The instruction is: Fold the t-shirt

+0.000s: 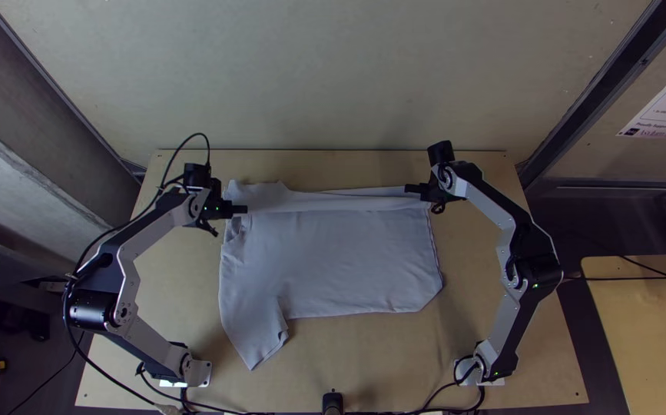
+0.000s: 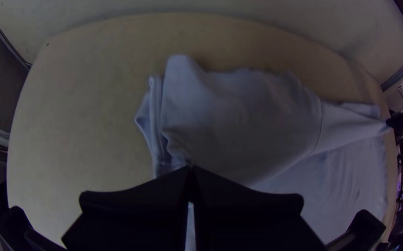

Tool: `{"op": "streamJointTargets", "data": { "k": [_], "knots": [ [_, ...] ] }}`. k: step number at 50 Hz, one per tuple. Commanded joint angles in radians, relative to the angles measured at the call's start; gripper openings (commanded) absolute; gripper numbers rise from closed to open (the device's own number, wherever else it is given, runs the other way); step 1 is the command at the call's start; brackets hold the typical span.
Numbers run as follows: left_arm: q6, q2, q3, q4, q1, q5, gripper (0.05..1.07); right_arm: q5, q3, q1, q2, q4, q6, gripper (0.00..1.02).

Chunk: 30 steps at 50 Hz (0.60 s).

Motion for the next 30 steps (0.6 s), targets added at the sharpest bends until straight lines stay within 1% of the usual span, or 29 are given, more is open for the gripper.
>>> {"op": "streamJointTargets", "data": {
  "k": [1,3,4,5,6,7,8,10,12,13,14,15,18,20,23,27,30],
  "knots": [
    [-0.016,-0.02,-0.071,0.02,-0.008,-0.002,0.08,0.015,-0.028,-0.002,-0.037,0.004,0.005,0.03],
    [-0.016,-0.018,-0.085,0.025,-0.01,-0.002,0.09,0.017,-0.031,-0.001,-0.051,0.004,0.005,0.03],
    [-0.019,-0.018,-0.09,0.025,-0.01,-0.002,0.11,0.017,-0.031,-0.001,-0.054,0.005,0.005,0.03],
    [-0.022,-0.017,-0.093,0.023,-0.008,-0.002,0.17,0.017,-0.031,-0.002,-0.059,0.004,0.005,0.04],
    [-0.025,-0.017,-0.096,0.02,-0.008,-0.002,0.25,0.015,-0.033,-0.004,-0.063,0.004,0.006,0.08],
    [-0.026,-0.02,-0.101,0.014,-0.008,-0.001,0.37,0.015,-0.035,-0.004,-0.071,0.001,0.006,0.14],
    [-0.028,-0.023,-0.105,0.011,-0.008,-0.001,0.5,0.015,-0.041,-0.005,-0.079,-0.001,0.006,0.22],
    [-0.028,-0.027,-0.11,-0.001,-0.008,-0.001,0.73,0.015,-0.05,-0.005,-0.097,-0.001,0.003,0.43],
    [-0.028,-0.026,-0.097,-0.05,-0.01,0.001,0.97,0.015,-0.053,-0.005,-0.111,-0.01,-0.002,0.65],
    [-0.028,-0.024,-0.088,-0.073,-0.01,0.001,1.04,0.015,-0.053,-0.005,-0.118,-0.014,-0.002,0.74],
    [-0.029,-0.024,-0.076,-0.101,-0.01,0.001,1.03,0.015,-0.053,-0.005,-0.126,-0.022,-0.002,0.8],
    [-0.031,-0.027,-0.068,-0.115,-0.01,0.001,1.03,0.015,-0.053,-0.005,-0.135,-0.03,-0.003,0.84],
    [-0.031,-0.07,-0.078,-0.099,-0.005,0.001,1.03,0.014,-0.051,-0.007,-0.155,-0.045,-0.018,0.9],
    [-0.031,-0.096,-0.078,-0.096,0.001,0.004,1.03,0.012,-0.039,-0.01,-0.16,-0.079,-0.023,0.93],
    [-0.029,-0.124,-0.064,-0.106,0.007,0.015,1.03,0.014,-0.035,-0.011,-0.194,-0.137,-0.032,0.93],
    [-0.028,-0.152,-0.022,-0.17,0.012,0.019,1.03,0.014,-0.07,-0.02,-0.269,-0.137,-0.037,0.93],
    [-0.028,-0.184,-0.004,-0.191,0.012,0.021,1.03,0.014,-0.102,-0.025,-0.333,-0.137,-0.029,0.93]
  ]
}}
